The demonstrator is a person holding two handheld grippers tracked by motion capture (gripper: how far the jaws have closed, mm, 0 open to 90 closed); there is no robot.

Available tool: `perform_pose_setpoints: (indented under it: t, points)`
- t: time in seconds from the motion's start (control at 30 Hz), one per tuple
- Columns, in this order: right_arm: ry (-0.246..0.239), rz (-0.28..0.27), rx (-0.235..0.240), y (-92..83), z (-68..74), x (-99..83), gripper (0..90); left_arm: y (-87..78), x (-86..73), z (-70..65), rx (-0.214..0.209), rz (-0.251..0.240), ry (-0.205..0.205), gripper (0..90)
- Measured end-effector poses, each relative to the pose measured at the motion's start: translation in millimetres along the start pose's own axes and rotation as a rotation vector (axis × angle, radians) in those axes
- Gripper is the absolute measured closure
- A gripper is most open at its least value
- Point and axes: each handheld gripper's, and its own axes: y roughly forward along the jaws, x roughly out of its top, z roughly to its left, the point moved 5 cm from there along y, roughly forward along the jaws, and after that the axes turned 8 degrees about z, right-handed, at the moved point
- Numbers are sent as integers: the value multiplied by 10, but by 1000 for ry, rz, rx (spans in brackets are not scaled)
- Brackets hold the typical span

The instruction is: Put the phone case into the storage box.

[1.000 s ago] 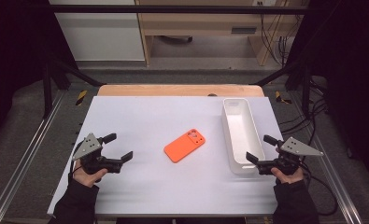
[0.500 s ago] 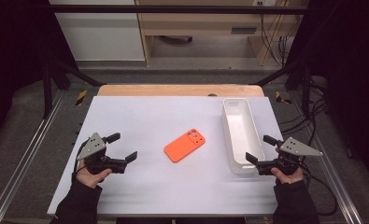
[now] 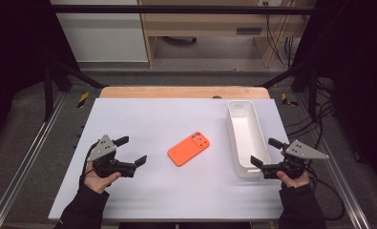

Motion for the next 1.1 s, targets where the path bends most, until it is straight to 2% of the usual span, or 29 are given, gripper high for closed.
perform_pose_setpoints:
  t: [0.27,0.7,1.1]
  points:
    - [1,-2,0,-6,-5,3,4,80,59,-99,-12,21,11,15]
    - [1,-1,1,-5,-4,2,4,205,140,-180,-30,42,17,14]
    - [-4,4,-2,2,-2,-2,4,389,287,-232,-51,50,20,12]
